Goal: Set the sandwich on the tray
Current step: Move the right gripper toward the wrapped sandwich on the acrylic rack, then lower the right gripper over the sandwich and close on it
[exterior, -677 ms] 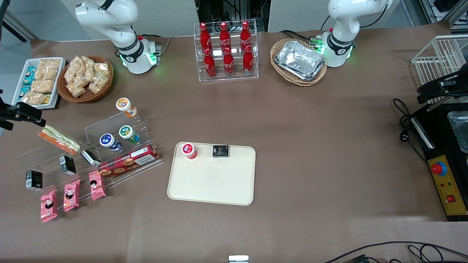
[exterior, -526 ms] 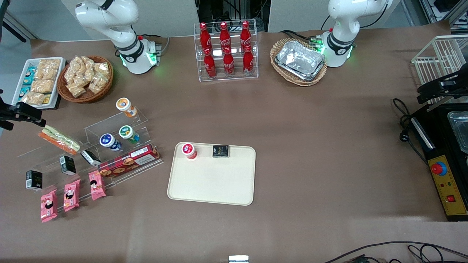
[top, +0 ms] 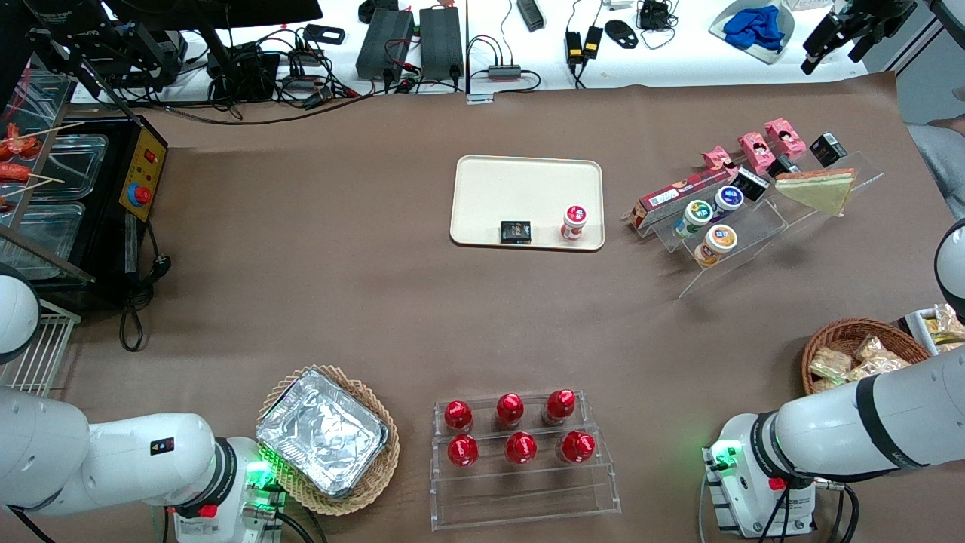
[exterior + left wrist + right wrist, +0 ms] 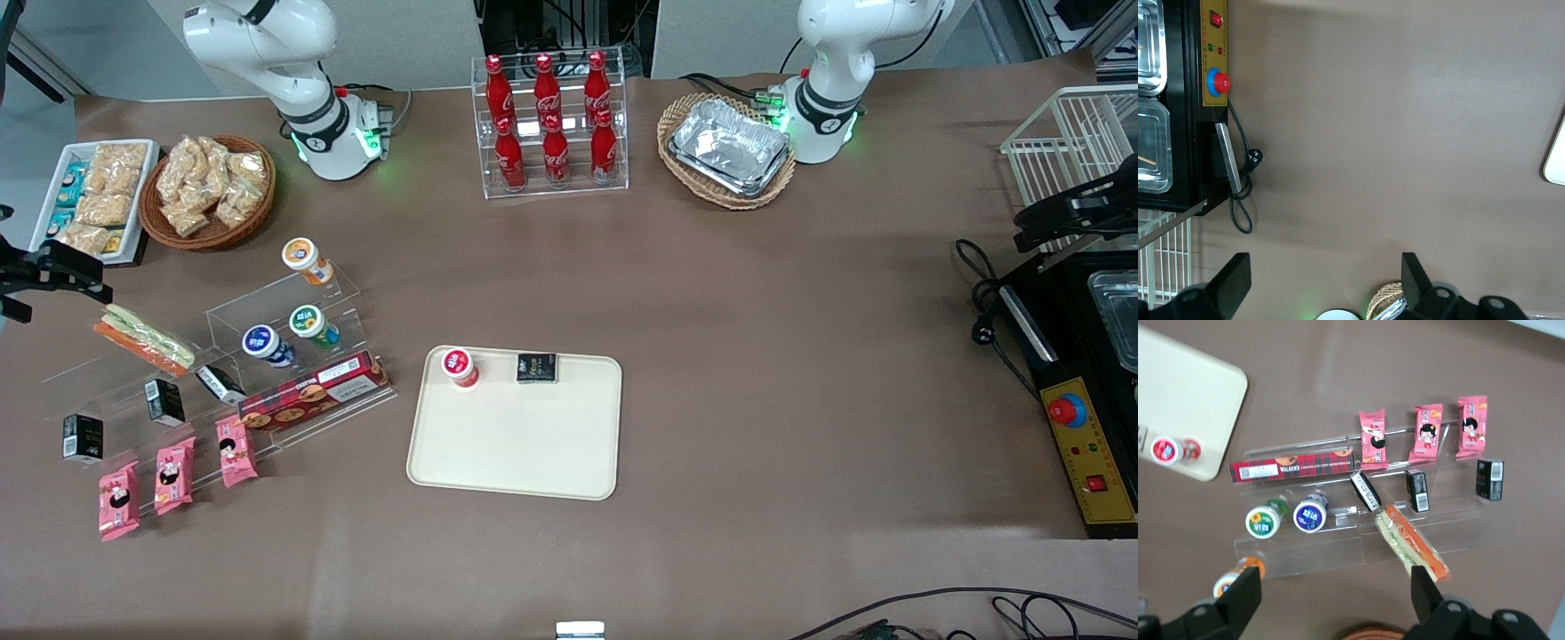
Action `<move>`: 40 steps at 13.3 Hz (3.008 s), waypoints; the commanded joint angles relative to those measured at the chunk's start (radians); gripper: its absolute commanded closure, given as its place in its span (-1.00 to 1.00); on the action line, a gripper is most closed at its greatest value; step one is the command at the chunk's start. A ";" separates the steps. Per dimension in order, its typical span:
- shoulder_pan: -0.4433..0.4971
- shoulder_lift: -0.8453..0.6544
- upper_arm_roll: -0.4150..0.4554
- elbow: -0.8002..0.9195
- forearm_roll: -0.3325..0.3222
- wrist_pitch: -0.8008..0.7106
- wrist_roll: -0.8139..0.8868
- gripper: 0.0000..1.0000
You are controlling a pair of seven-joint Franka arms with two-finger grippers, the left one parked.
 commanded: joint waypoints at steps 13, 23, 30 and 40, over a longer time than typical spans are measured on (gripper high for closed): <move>-0.067 -0.052 -0.101 -0.260 -0.018 0.122 -0.575 -1.00; -0.067 -0.053 -0.172 -0.508 -0.016 0.472 -0.819 -1.00; -0.067 -0.064 -0.173 -0.584 -0.016 0.521 -0.824 -1.00; -0.068 -0.053 -0.230 -0.702 -0.012 0.713 -0.913 -1.00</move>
